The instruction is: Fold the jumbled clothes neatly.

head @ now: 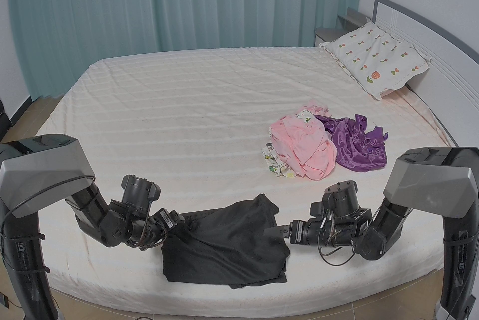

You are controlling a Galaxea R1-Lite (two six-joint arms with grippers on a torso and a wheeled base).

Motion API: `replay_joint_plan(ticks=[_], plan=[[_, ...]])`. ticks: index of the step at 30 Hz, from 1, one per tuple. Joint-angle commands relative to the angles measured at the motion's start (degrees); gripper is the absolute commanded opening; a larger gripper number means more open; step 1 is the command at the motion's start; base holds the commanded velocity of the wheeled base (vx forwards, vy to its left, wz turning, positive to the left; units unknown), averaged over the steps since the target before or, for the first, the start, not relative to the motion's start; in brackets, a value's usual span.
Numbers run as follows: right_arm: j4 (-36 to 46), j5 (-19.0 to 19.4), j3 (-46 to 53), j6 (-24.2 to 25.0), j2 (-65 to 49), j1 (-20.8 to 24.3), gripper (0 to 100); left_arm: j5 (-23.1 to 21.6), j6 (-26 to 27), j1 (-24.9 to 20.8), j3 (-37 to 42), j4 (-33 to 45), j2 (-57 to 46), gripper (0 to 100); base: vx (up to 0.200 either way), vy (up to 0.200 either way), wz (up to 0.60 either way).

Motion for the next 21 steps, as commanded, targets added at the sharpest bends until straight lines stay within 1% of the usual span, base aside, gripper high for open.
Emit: replay_joint_plan(ticks=[1,4,6,10,12,14,16,17,19,21], plan=[[-1.6,0.4,3.6,-0.5,-1.1,3.3,100,-1.3,-0.5,1.3,0.6,0.0,-2.3,100,0.0,0.0,0.0],[-2.4,0.4,4.0,-0.6,-1.4,3.5,100,-1.3,-0.5,1.3,0.4,0.0,-2.2,100,0.0,0.0,0.0],[-2.5,0.2,4.6,-1.2,-0.9,4.5,100,-1.3,-0.4,1.3,0.3,0.0,-2.1,100,0.0,0.0,0.0],[-2.5,-0.3,4.7,-2.8,-0.3,4.6,100,-1.3,-0.4,1.3,0.3,0.0,-2.1,100,0.0,0.0,0.0],[-2.5,-1.5,4.9,-5.8,0.7,4.8,100,-1.2,-0.3,1.3,0.2,0.0,-2.1,100,0.0,0.0,0.0],[-2.5,-2.6,5.0,-7.2,1.4,5.1,100,-1.2,-0.3,1.3,0.2,0.0,-2.1,100,0.0,0.0,0.0],[-2.5,-3.4,5.0,-7.3,1.9,5.8,100,-1.1,-0.3,1.3,0.1,0.0,-2.0,100,0.0,0.0,0.0],[-2.4,-4.4,5.0,-7.5,2.2,6.2,0,-1.1,-0.3,1.3,0.0,0.0,-1.9,100,0.0,0.0,0.0],[-2.4,-6.1,5.3,-8.6,2.1,6.5,0,-1.1,-0.3,1.3,0.0,0.0,-1.8,100,0.0,0.0,0.0],[-2.4,-6.6,6.2,-9.4,1.5,6.5,0,-1.0,-0.3,1.4,0.0,0.0,-1.7,100,0.0,0.0,0.0]])
